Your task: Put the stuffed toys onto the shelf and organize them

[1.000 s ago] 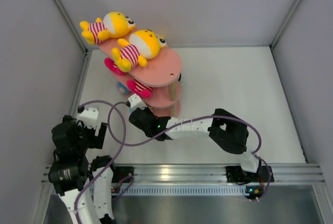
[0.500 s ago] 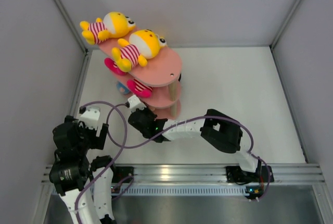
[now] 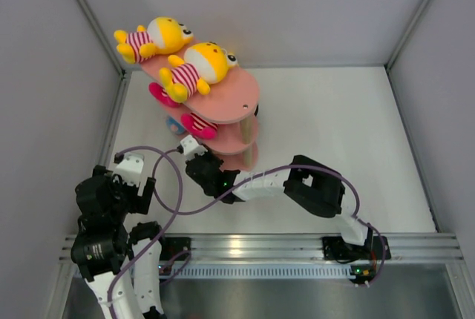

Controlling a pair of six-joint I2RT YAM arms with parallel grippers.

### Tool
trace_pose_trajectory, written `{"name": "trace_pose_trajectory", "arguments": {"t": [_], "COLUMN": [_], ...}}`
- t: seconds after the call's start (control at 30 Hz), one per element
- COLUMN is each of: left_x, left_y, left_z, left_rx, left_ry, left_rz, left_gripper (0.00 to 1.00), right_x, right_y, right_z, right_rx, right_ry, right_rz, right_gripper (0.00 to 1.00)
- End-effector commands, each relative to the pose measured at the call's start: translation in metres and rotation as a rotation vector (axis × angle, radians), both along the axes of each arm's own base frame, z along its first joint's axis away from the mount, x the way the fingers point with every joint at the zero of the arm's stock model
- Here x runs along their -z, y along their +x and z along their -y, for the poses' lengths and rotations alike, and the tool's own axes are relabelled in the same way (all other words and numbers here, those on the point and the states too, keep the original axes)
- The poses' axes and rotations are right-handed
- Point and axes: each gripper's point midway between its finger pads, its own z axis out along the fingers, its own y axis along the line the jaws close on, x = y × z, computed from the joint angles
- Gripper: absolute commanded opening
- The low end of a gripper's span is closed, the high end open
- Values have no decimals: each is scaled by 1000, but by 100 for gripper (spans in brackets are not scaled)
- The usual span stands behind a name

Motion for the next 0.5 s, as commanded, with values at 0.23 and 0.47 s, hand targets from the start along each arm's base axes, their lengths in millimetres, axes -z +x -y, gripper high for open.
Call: {"name": "trace_pose_trajectory", "arguments": {"t": [0.23,0.47], "left_x": [-7,-8], "left_y": [5,6], "left_z": [-1,1], "left_rx": [9,19], "left_ry": [17,12], "left_rz": [47,50], "left_gripper": [97,97], "right_x": [-15,-60], "right_y": [4,-20], "right_z": [-4,-8], "right_rx": [-43,-128], "right_ry": [47,125], "right_rz": [40,111], "right_gripper": [32,54]}}
